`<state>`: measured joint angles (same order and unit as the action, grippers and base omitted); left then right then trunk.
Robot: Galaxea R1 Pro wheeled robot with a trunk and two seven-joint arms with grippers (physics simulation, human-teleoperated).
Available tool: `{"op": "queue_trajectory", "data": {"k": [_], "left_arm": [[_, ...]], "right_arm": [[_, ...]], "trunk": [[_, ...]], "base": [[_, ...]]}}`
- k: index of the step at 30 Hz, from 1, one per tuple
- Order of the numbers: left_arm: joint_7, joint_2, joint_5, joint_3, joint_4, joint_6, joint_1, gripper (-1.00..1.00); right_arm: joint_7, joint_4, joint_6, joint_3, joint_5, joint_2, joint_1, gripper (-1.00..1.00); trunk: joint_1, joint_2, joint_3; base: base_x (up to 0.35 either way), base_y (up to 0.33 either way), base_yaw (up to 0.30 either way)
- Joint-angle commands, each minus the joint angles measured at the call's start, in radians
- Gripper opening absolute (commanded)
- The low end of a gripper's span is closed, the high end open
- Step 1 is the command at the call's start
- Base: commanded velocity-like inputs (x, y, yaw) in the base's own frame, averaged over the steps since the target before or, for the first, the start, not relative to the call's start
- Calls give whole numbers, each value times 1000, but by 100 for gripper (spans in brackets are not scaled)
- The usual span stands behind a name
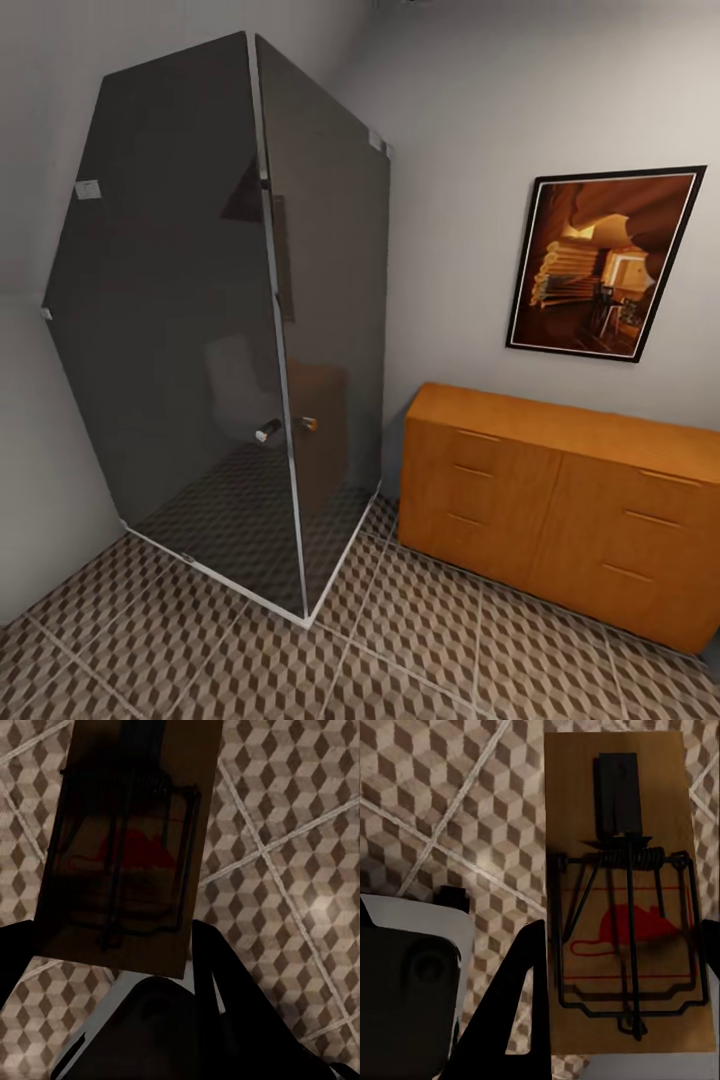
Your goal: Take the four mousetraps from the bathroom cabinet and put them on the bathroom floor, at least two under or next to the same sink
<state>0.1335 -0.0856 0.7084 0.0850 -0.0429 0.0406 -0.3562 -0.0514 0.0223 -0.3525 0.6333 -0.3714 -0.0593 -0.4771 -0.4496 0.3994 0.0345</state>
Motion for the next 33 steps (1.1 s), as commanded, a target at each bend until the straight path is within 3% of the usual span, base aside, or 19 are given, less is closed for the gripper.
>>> {"op": "queue_trajectory", "data": {"k": [1, 23, 33], "left_arm": [[2, 1, 3, 9, -3, 4, 1, -100], [2, 8, 3, 9, -3, 6, 5, -100], [3, 13, 3, 9, -3, 7, 5, -100]], "right_arm": [[-4, 2, -5, 8, -1, 0, 2, -100], [-2, 2, -5, 8, 17, 2, 11, -100], [-4, 2, -5, 8, 18, 42, 11, -100]], "trunk": [[0, 1, 1], [0, 1, 8], [0, 1, 8]], "base": [[-2, 1, 193], [0, 0, 272], [0, 0, 295]]}}
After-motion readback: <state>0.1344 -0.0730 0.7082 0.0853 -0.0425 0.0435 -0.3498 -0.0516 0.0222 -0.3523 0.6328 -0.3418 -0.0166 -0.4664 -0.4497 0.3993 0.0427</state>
